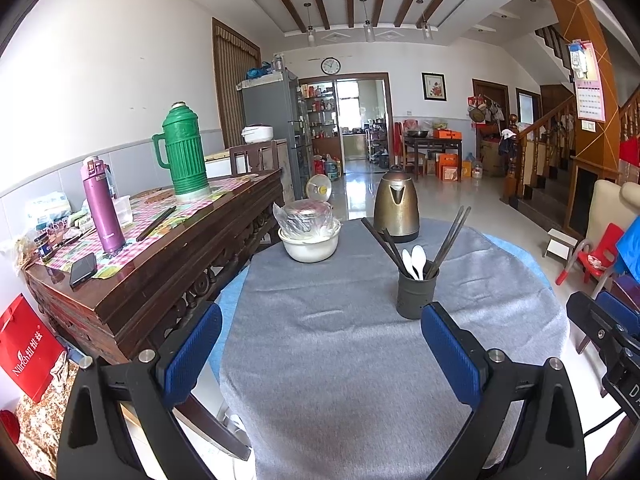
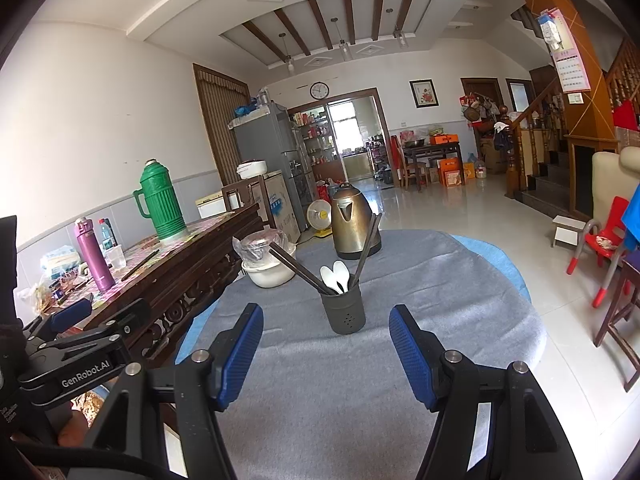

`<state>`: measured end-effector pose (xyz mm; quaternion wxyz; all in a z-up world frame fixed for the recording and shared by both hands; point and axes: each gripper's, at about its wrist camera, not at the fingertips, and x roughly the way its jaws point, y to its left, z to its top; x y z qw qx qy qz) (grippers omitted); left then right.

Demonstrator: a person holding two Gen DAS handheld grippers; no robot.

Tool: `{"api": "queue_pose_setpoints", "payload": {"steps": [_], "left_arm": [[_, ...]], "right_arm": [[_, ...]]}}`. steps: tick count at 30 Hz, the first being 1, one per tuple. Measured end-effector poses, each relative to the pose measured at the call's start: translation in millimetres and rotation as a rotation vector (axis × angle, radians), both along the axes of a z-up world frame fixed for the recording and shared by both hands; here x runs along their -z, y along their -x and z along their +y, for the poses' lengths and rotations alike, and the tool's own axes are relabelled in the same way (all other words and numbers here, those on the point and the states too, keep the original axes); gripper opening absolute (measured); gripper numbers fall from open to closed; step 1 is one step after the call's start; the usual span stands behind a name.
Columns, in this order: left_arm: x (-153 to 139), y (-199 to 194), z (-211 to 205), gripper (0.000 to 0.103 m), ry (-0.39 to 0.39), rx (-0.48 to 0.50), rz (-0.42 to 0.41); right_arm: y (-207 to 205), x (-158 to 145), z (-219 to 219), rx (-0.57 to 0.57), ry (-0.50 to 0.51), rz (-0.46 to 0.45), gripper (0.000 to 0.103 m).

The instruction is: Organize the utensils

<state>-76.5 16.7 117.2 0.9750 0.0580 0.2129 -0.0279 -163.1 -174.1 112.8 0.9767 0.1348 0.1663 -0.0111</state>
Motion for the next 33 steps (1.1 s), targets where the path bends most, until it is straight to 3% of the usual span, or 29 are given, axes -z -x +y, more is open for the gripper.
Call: {"api": "queue_pose_setpoints", "payload": {"steps": [33], "left_arm": [[6.7, 3.9, 0.0, 0.1, 0.005, 0.0, 0.017]], "right_arm": [[0.4, 0.7, 10.7, -0.018, 0.002, 0.007, 0.069]]}}
